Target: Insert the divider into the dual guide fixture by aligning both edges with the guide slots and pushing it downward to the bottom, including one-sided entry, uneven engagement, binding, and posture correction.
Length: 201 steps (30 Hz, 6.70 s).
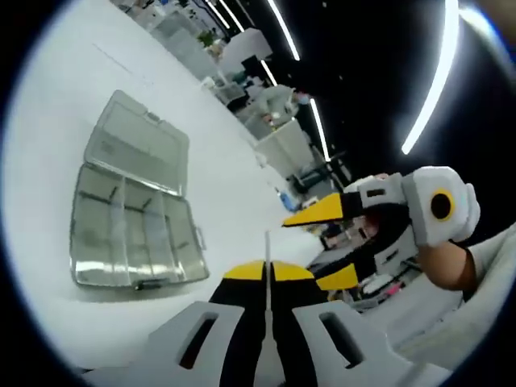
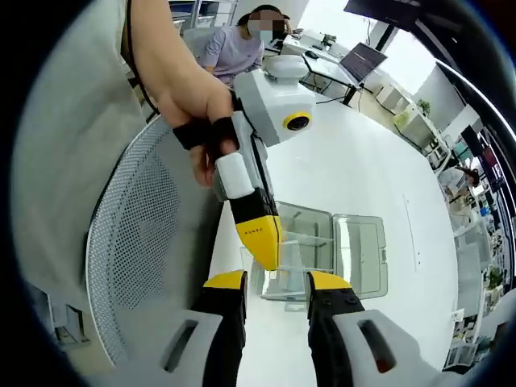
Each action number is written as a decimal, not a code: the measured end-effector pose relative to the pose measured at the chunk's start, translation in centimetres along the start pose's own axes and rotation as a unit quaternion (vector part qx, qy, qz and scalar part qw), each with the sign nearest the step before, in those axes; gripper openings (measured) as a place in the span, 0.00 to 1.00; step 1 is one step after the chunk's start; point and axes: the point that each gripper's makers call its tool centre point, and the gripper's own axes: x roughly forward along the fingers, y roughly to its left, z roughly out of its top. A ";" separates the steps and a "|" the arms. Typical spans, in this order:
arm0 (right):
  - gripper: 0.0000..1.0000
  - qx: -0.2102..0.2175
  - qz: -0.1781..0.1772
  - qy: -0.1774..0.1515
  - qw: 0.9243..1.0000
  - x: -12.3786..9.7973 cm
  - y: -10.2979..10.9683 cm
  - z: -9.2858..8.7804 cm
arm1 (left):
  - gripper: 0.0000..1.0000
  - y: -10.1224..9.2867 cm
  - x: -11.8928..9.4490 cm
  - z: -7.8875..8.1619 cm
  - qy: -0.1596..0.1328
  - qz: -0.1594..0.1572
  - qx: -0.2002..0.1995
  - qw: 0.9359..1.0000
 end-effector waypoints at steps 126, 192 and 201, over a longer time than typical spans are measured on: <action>0.00 0.071 0.212 -0.004 0.975 0.4 1.2 2.3 | 0.00 -1.8 -1.8 -0.1 0.067 -0.049 0.353 0.932; 0.00 0.117 0.129 0.192 0.966 7.8 -4.7 -4.7 | 0.55 0.8 -5.2 1.3 0.034 0.089 0.351 0.931; 0.00 0.119 0.136 0.192 0.965 8.2 -4.5 -4.9 | 0.55 1.6 -5.4 1.5 0.032 0.092 0.346 0.933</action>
